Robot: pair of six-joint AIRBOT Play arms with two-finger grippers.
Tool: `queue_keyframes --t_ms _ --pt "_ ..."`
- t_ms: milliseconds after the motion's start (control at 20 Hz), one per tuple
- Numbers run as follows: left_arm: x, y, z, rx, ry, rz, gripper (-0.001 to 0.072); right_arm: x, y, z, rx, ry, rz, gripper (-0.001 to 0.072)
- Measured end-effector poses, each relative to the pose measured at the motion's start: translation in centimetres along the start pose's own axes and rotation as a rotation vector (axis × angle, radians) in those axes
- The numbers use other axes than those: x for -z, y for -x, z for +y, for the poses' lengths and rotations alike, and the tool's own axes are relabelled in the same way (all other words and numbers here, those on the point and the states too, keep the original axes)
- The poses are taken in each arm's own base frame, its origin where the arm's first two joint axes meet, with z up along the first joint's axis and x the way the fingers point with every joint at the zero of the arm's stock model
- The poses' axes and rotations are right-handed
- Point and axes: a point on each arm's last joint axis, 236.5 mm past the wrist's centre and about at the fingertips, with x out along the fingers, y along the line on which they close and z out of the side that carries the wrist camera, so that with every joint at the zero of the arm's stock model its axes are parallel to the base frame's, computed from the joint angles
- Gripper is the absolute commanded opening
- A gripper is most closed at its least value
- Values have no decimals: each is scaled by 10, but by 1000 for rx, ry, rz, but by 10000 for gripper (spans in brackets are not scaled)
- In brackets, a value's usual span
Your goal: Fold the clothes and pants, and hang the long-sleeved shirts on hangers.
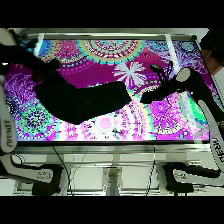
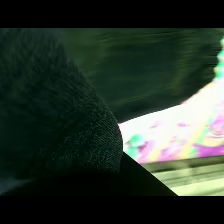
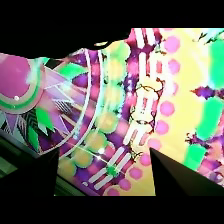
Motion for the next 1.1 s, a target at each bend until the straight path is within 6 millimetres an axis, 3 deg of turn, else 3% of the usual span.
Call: queue_keyframes --t_ms 100,250,400,600,650,700,750,850,1100 --pt "-10 -29 -53 105 -40 -15 33 -1 0 -2 7 1 -5 627" --pt "-10 -77 -124 230 -65 -12 33 -3 0 -4 18 4 -11 628" --pt "-5 -121 -178 339 -58 -20 34 -3 0 -8 32 8 -12 628" --pt "-7 -170 -214 432 -5 -36 49 -2 0 -9 40 10 -10 628" --pt "-7 -178 -220 458 14 -31 125 -2 0 -10 41 10 -10 628" --pt "-8 -185 -225 482 25 -30 143 -2 0 -10 42 11 -10 628" --pt "-9 -190 -230 504 34 -31 183 -3 0 -11 45 11 -12 628" --pt "-13 -195 -239 549 51 -43 198 -5 0 -11 49 12 -20 628" --pt "-16 -191 -261 648 68 -66 201 -8 6 -28 68 -22 -48 628"
